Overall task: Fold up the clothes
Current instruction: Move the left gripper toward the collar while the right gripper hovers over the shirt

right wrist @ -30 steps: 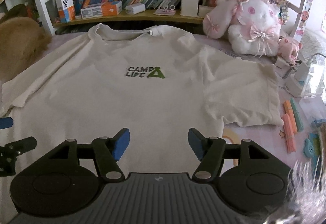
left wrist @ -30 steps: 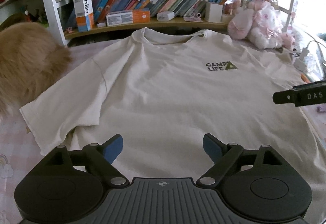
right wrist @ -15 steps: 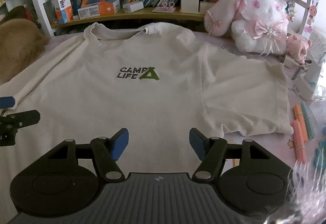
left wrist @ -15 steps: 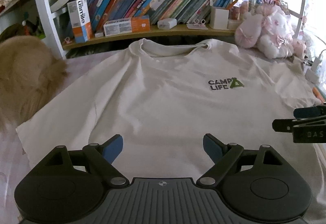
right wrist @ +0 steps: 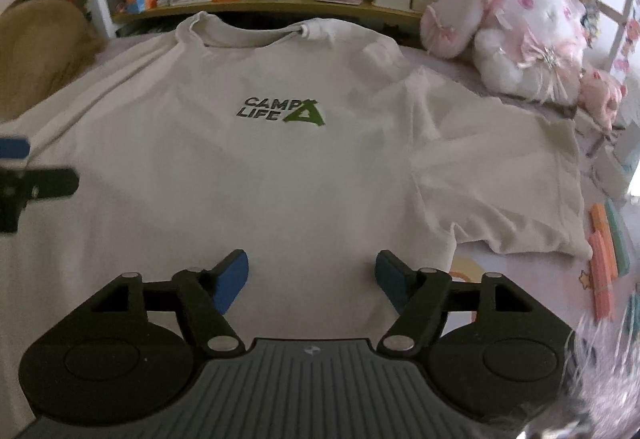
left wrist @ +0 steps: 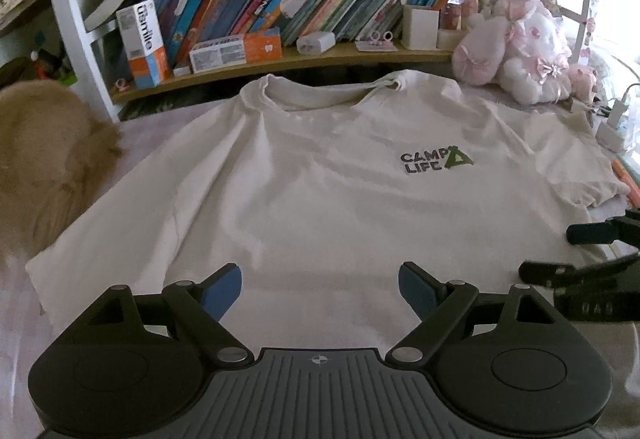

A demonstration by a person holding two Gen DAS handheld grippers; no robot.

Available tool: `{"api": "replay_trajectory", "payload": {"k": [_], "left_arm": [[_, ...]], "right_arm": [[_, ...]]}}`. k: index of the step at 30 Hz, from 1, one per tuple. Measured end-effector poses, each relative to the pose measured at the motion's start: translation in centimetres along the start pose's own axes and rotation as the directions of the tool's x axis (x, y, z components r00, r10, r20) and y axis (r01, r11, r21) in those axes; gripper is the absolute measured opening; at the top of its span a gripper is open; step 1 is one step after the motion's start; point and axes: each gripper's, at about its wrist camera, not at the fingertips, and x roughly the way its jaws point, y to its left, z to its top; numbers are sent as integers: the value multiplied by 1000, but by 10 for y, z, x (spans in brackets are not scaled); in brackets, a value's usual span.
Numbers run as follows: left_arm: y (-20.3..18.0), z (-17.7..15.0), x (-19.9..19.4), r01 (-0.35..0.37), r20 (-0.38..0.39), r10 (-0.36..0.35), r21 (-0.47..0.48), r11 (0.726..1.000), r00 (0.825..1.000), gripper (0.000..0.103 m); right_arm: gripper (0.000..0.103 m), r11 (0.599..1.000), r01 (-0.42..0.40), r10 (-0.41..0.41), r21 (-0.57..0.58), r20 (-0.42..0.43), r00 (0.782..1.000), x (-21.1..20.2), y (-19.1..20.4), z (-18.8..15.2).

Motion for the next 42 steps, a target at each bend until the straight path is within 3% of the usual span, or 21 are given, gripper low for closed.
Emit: {"api": "replay_trajectory", "payload": {"k": [12,21,26,29,32,34,38,42], "left_arm": [[5,39,44,57,-8,-57,-22,998,998,87],[2,47,70,81,-7,-81,-19,997,997,87],[-3,55,85,105,-4,-105,0,994,994,87],[-7,66,99,114,-2,-114,8,993,993,85],[-10,80,117,120,-10,-120,9,993,993,72],[-12,88,132,127,-29,-127,-2,992,991,49],[-18,106,151,111,-25,-111,-5,994,994,40],[-26,124,169,87,-29,-86,41,995,996,39]], "right_arm": [[82,1000,2,-2,-2,36,999,2,3,-6],[91,1000,-1,1,-5,45,999,5,4,-7],[102,1000,-4,5,-8,37,999,7,7,-6],[103,1000,-4,4,-10,31,1000,9,9,-5],[103,1000,-3,3,-9,30,1000,9,9,-5],[103,1000,-3,3,-9,31,1000,9,9,-5],[103,1000,-3,3,-8,33,999,9,9,-6],[103,1000,-3,3,-7,37,999,9,10,-6]]}}
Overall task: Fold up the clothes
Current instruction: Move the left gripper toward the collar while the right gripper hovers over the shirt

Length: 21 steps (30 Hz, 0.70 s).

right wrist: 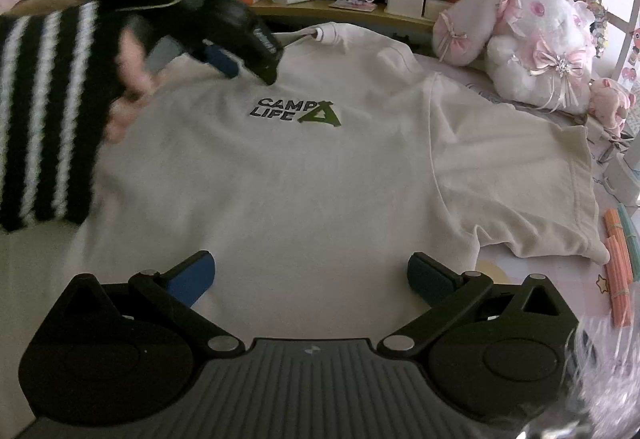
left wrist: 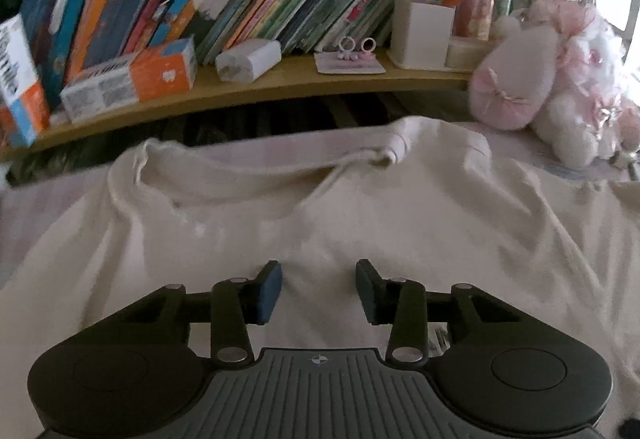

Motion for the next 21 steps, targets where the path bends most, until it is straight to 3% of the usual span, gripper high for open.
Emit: {"api": "replay_trajectory", "payload": {"k": [3,13,17,21], "left_arm": [[-5,17,11,-33,13,32,43,999,999,39],[25,75,41,-66,58,70,-76,995,996,41],[42,78,28,-50,113,63,-114,992,992,41],[42,67,11,-24,150,32,-56,998,988,41]], "right_arm": [[103,1000,0,0,1,1,1000,0,0,0],[103,1000,1,-1,1,4,1000,0,0,-1],[103,1000,2,-2,2,3,1000,0,1,-1],[103,1000,4,-4,4,4,1000,0,1,-1]]}}
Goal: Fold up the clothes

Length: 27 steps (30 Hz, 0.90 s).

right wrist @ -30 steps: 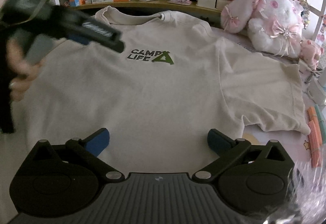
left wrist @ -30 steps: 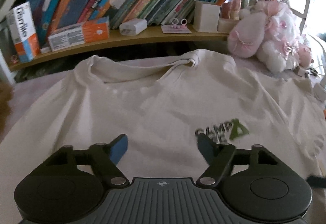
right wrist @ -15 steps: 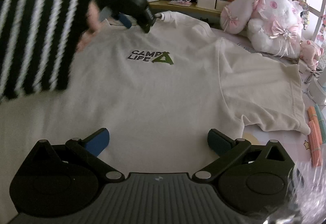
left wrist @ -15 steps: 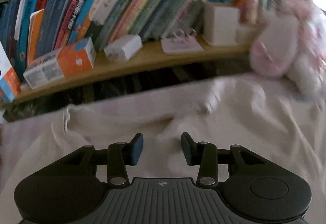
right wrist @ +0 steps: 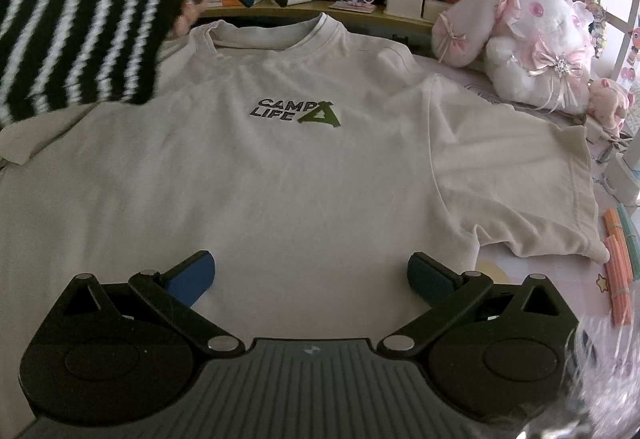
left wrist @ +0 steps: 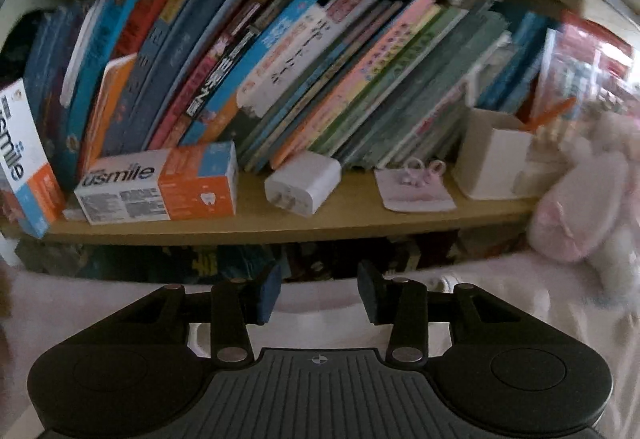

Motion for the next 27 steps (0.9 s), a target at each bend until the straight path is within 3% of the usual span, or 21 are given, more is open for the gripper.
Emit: {"api": "replay_trajectory", "payload": {"k": [10,13,16,21,27], "left_arm": [[-41,-47,-40,132,30,-140,190,973,990,40],[-52,-56,-39,188,3,-192,182,965,981,37],[-65,-56,-27,198,-11,-199,174,965,980,36],[-75,-35,11,179,-12,-179,92,980,984,28],[-64,3,76,103,-70,-106,-44,994,992,29]], "right_arm": [[103,1000,0,0,1,4,1000,1,1,0],[103,1000,0,0,0,11,1000,0,0,-2],[103,1000,0,0,1,14,1000,0,0,-3],[103,1000,-1,1,-3,15,1000,-1,0,-3],[103,1000,-15,15,-18,4,1000,-1,-2,-2]]}}
